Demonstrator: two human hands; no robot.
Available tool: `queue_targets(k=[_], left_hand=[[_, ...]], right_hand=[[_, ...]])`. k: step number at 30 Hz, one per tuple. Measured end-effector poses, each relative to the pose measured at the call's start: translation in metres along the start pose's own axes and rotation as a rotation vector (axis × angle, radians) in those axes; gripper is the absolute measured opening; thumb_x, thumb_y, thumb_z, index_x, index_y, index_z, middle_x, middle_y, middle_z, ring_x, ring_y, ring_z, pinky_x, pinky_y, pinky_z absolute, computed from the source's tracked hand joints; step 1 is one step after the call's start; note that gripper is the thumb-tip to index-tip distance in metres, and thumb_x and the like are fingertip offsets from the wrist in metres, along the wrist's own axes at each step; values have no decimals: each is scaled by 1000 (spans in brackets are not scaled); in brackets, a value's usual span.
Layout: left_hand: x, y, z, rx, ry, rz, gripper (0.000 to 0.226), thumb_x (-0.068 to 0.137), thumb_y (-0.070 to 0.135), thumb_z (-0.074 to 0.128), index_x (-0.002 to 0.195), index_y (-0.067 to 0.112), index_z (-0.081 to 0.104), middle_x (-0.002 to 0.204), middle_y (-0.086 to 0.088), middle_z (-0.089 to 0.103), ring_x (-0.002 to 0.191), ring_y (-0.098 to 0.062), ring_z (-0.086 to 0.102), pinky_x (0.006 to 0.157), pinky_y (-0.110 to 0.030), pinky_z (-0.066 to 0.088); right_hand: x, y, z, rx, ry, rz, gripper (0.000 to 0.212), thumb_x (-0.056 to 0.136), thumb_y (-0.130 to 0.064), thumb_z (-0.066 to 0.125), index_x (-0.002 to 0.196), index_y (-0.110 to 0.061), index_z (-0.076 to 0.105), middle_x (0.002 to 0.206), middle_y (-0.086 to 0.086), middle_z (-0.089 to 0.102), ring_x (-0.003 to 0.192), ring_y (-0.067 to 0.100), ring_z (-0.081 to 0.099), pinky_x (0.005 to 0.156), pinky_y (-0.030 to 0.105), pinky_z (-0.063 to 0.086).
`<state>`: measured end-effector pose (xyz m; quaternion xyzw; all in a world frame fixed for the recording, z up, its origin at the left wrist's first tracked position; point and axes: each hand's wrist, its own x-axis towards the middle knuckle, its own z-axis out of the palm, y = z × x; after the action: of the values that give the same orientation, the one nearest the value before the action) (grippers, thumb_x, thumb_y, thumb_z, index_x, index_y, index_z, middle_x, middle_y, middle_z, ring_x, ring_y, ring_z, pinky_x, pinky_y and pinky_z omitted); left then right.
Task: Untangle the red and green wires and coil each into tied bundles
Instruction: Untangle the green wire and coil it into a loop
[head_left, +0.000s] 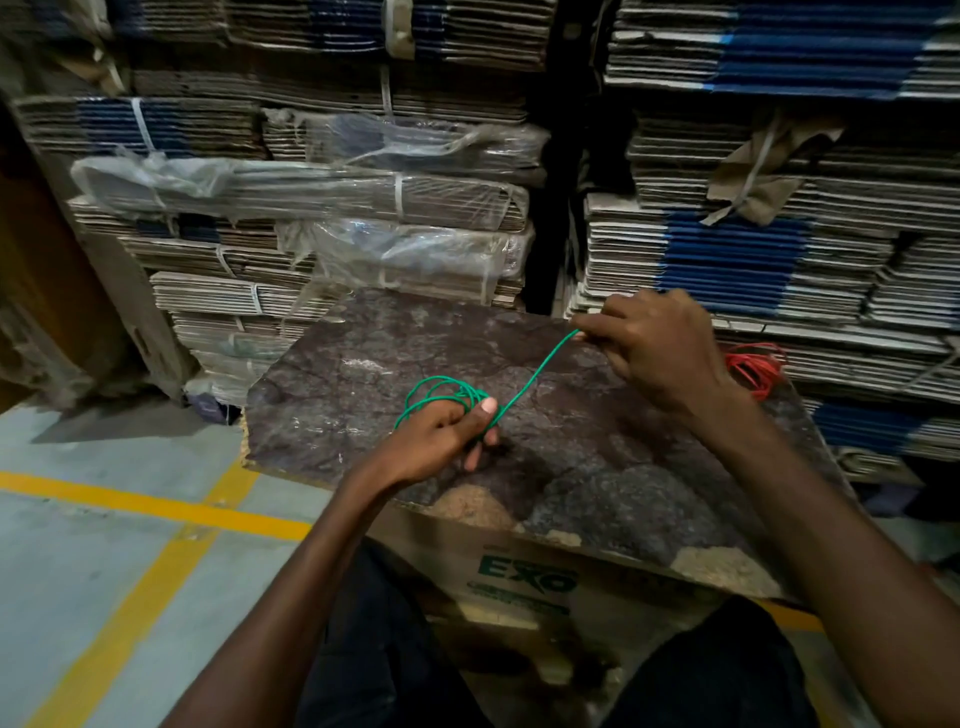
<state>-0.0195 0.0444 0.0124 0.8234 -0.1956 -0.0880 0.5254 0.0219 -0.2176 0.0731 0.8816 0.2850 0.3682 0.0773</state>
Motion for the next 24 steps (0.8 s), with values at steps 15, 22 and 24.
queue_targets(k=[15,22,24], left_hand=[[-13,15,27,-1340,-45,32,50,97,43,35,56,18,49,38,4,32,49,-16,42,110,-49,36],[-9,17,29,-1532,162,15,52,95,48,43,52,19,45,35,6,27,41,-10,35,90,-41,52],[-5,19,25,-1539,221,38,50,97,47,42,55,19,46,37,5,29,44,-10,39,97,-43,48]], right_hand=[[-13,-62,43,1426,-45,936,10,86,-5,69,92,-11,63,70,14,68,57,14,66,51,27,56],[-26,-88,49,1365,-113,1036,14,82,-5,74,74,-12,64,57,4,64,39,4,53,39,16,42],[-30,-88,50,1148,-158,914,10,80,-10,77,75,-17,72,56,-5,65,43,-1,51,45,18,43]])
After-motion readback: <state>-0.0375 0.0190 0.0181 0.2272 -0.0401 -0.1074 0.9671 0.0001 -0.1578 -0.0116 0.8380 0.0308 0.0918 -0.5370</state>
